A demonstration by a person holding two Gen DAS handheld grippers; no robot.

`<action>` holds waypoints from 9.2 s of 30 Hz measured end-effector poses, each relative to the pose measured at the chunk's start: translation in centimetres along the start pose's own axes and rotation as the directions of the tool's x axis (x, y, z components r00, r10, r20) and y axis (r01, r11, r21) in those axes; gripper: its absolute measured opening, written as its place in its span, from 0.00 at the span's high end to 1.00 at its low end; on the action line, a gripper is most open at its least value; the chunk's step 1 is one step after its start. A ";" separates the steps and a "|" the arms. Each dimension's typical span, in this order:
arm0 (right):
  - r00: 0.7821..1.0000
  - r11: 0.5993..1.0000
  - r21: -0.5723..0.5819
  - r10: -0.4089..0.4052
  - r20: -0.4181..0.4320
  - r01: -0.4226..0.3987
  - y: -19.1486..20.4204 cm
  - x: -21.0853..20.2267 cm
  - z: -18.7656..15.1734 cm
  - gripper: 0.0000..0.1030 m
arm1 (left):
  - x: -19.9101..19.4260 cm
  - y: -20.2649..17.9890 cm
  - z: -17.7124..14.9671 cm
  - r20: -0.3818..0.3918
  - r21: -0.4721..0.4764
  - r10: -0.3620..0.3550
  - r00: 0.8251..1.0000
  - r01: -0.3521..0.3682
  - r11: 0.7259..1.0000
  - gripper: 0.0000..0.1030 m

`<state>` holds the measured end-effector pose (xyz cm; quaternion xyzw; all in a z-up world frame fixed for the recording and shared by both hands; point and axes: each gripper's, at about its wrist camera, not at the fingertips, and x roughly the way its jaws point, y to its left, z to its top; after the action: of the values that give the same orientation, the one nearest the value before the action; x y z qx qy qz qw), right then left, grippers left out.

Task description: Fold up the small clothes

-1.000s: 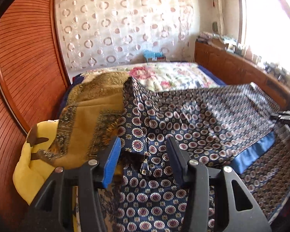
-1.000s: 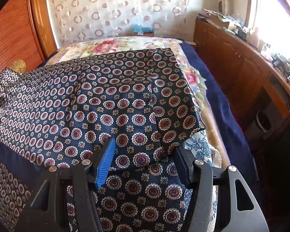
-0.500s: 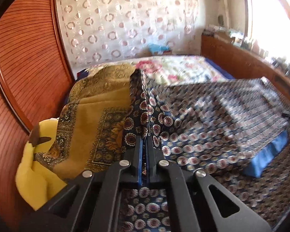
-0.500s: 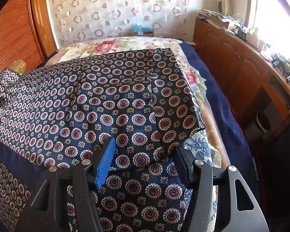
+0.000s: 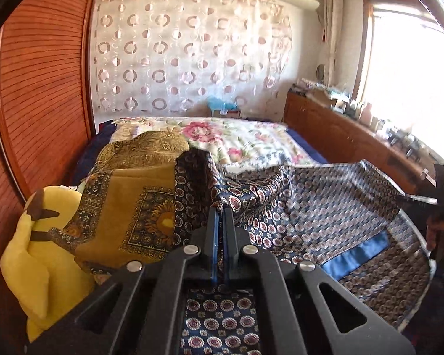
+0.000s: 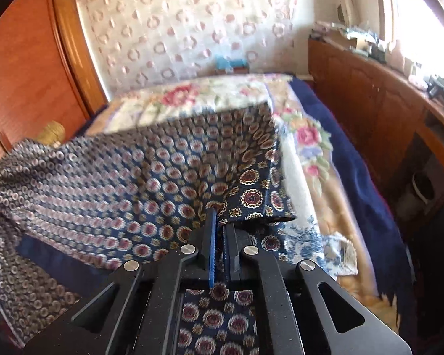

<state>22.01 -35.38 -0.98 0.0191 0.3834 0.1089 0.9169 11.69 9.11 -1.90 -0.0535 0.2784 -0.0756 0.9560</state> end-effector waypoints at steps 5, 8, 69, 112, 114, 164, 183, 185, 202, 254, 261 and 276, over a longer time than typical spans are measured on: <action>0.994 0.995 0.037 0.087 0.063 -0.089 -0.6 -4.4 -0.6 0.99 | -2.6 1.9 -1.8 0.031 -0.055 -0.011 0.999 0.012 0.998 1.00; 0.989 0.993 0.035 0.112 0.095 -0.115 -0.8 -7.4 -1.5 0.99 | -3.3 3.3 -3.8 0.011 -0.097 -0.011 1.000 0.012 0.995 1.00; 0.997 0.975 -0.208 0.079 -0.025 -0.082 9.7 -6.1 -10.3 0.46 | -2.5 3.7 -11.0 -0.205 -0.103 0.086 0.975 -0.109 0.989 0.60; 0.998 0.981 -0.193 0.012 -0.069 -0.025 10.5 -4.6 -12.0 0.15 | -2.9 -0.5 -7.7 -0.100 -0.092 -0.113 0.989 0.104 0.990 1.00; 0.997 0.985 -0.164 0.039 -0.061 -0.049 9.8 -5.1 -12.0 0.15 | -3.2 -1.7 -6.4 -0.075 -0.064 -0.139 0.987 0.135 0.989 1.00; 0.997 0.994 -0.111 0.005 0.074 0.003 3.4 -9.5 -7.3 0.16 | 1.5 -16.2 -0.7 -0.151 0.125 -0.305 0.940 0.324 0.938 0.59; 0.975 0.965 -0.204 0.126 -0.182 -0.163 9.9 4.3 -0.5 0.68 | 2.1 -10.9 -3.4 -0.168 0.060 -0.249 0.954 0.262 0.963 0.59; 0.964 0.960 -0.180 0.181 -0.193 -0.216 9.7 4.1 -0.8 0.95 | 2.1 -11.0 -3.5 -0.169 0.060 -0.252 0.953 0.266 0.962 0.59; 0.991 0.970 -0.235 0.030 -0.133 -0.061 3.7 -4.4 -4.0 0.83 | 2.2 -13.3 -3.9 -0.181 0.085 -0.291 0.940 0.309 0.947 0.59; 0.984 0.968 -0.182 -0.178 -0.023 0.171 0.8 1.0 3.8 0.52 | 4.2 -15.9 -6.9 -0.281 0.110 -0.297 0.913 0.337 0.935 0.59; 0.992 0.989 -0.139 -0.063 -0.113 0.047 0.9 2.8 2.7 0.52 | 5.1 -16.4 -7.6 -0.326 0.122 -0.270 0.906 0.323 0.938 0.59; 0.982 0.981 -0.189 0.004 -0.187 -0.040 1.7 4.4 0.7 0.98 | 4.9 -16.2 -7.5 -0.308 0.098 -0.296 0.904 0.339 0.936 0.42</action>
<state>25.23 -32.69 -3.35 -0.0755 0.4549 0.1568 0.8734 9.87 -8.11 -8.38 -0.0149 0.3956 -0.2581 0.8813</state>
